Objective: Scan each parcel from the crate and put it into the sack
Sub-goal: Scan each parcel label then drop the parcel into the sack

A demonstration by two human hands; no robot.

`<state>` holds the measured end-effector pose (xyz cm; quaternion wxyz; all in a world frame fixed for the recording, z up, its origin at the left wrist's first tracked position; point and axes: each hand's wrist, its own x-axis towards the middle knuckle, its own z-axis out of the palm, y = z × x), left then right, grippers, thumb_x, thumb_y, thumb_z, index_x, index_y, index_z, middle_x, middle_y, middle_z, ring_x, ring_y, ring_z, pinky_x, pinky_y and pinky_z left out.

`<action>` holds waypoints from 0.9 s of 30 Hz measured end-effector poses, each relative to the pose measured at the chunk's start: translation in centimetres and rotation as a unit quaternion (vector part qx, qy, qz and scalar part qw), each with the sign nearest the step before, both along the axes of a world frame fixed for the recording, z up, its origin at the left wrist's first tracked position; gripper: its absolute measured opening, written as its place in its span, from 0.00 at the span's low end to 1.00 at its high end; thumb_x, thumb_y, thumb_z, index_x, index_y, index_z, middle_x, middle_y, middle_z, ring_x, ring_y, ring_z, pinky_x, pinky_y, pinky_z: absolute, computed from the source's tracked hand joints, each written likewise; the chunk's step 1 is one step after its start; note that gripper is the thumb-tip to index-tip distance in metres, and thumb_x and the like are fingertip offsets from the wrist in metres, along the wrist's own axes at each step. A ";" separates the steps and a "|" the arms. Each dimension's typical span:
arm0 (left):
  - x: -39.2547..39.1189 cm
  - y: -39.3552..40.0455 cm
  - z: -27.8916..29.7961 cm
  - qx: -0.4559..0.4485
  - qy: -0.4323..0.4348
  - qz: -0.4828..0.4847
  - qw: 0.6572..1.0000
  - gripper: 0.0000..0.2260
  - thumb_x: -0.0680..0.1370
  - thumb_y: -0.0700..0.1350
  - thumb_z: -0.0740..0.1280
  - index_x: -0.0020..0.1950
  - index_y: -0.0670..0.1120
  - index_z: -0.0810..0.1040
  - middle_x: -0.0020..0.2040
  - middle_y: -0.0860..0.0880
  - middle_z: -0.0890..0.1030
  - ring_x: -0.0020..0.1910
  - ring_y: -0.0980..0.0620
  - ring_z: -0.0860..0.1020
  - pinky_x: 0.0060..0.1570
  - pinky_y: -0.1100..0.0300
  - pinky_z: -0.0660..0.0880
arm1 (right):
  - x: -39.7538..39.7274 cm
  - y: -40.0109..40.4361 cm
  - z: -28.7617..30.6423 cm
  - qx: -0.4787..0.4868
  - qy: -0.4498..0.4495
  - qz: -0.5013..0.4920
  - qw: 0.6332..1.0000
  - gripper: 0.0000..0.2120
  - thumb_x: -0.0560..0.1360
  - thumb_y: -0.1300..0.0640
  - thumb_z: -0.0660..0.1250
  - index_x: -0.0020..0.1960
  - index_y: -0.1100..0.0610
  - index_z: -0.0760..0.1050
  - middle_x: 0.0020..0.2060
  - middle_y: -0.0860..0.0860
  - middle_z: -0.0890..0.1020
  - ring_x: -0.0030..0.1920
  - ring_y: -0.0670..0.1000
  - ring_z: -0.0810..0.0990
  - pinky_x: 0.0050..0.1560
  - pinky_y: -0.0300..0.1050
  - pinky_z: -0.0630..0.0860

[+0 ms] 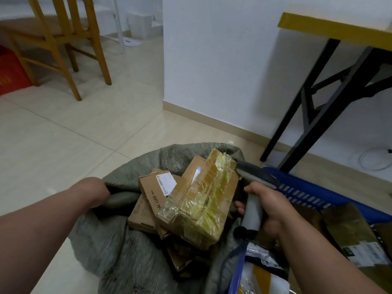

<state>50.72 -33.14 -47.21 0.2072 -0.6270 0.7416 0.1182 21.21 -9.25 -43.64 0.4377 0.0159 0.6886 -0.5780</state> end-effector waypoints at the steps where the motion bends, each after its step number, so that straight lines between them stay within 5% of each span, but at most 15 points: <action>1: 0.0 0.1 0.0 -0.002 0.010 0.000 1.000 0.15 0.81 0.46 0.58 0.63 0.44 0.78 0.62 0.45 0.79 0.61 0.48 0.77 0.50 0.63 0.71 | 0.1 0.0 -0.2 -0.003 0.004 -0.002 1.000 0.09 0.72 0.63 0.70 0.51 0.59 0.74 0.45 0.62 0.82 0.35 0.57 0.86 0.30 0.45 0.80; 4: -0.1 0.5 0.4 -0.033 0.139 0.039 0.989 0.13 0.79 0.42 0.61 0.60 0.43 0.80 0.60 0.42 0.81 0.59 0.44 0.78 0.50 0.61 0.73 | 0.3 -0.2 -0.6 -0.015 0.031 -0.016 0.999 0.06 0.73 0.64 0.69 0.49 0.61 0.76 0.40 0.59 0.84 0.35 0.54 0.86 0.31 0.45 0.80; 8: -0.9 1.3 3.8 -0.127 0.414 0.117 0.894 0.15 0.73 0.35 0.63 0.55 0.46 0.82 0.50 0.40 0.82 0.50 0.38 0.79 0.50 0.47 0.78 | 0.6 -0.5 0.3 -0.036 0.092 -0.033 0.995 0.03 0.73 0.63 0.68 0.46 0.62 0.78 0.29 0.53 0.85 0.37 0.53 0.85 0.44 0.50 0.82; 10: -1.5 1.6 6.3 -0.139 0.487 0.127 0.853 0.20 0.71 0.31 0.60 0.56 0.46 0.82 0.48 0.39 0.81 0.48 0.37 0.79 0.48 0.44 0.78 | 0.7 -0.6 1.5 -0.062 0.116 -0.047 0.990 0.03 0.73 0.62 0.69 0.46 0.61 0.79 0.31 0.52 0.85 0.41 0.53 0.85 0.48 0.51 0.81; 14: -2.9 2.0 11.4 -0.141 0.574 0.171 0.789 0.30 0.74 0.31 0.58 0.73 0.52 0.71 0.62 0.44 0.76 0.55 0.41 0.77 0.53 0.49 0.78 | 0.5 -0.1 5.2 -0.115 0.138 -0.070 0.981 0.08 0.70 0.58 0.72 0.49 0.57 0.79 0.46 0.56 0.85 0.48 0.54 0.83 0.52 0.53 0.79; 17: -3.7 2.5 16.5 -0.113 0.639 0.177 0.740 0.29 0.77 0.31 0.57 0.73 0.56 0.70 0.62 0.47 0.74 0.56 0.43 0.77 0.51 0.54 0.77 | 0.4 0.1 8.3 -0.146 0.168 -0.078 0.972 0.12 0.66 0.57 0.72 0.49 0.58 0.79 0.45 0.55 0.82 0.46 0.54 0.81 0.43 0.50 0.78; 20: -4.1 3.7 22.4 -0.080 0.685 0.172 0.703 0.24 0.75 0.30 0.57 0.61 0.54 0.80 0.58 0.46 0.76 0.56 0.43 0.77 0.55 0.50 0.78 | 0.6 0.3 11.0 -0.174 0.204 -0.099 0.958 0.15 0.67 0.57 0.71 0.53 0.58 0.79 0.45 0.53 0.81 0.47 0.53 0.80 0.41 0.47 0.76; 23: -4.6 6.4 26.8 -0.055 0.716 0.149 0.680 0.20 0.74 0.28 0.56 0.39 0.51 0.79 0.47 0.45 0.75 0.47 0.46 0.77 0.43 0.55 0.79 | 0.9 1.2 13.3 -0.196 0.236 -0.106 0.946 0.11 0.69 0.57 0.71 0.51 0.52 0.76 0.47 0.51 0.80 0.49 0.53 0.79 0.46 0.49 0.77; 27: -4.5 8.4 29.8 0.004 0.785 0.115 0.609 0.16 0.72 0.29 0.55 0.38 0.47 0.75 0.43 0.45 0.74 0.39 0.50 0.79 0.40 0.58 0.82 | 1.3 2.5 16.1 -0.229 0.315 -0.116 0.914 0.07 0.72 0.57 0.71 0.42 0.47 0.75 0.40 0.48 0.79 0.44 0.49 0.79 0.47 0.49 0.77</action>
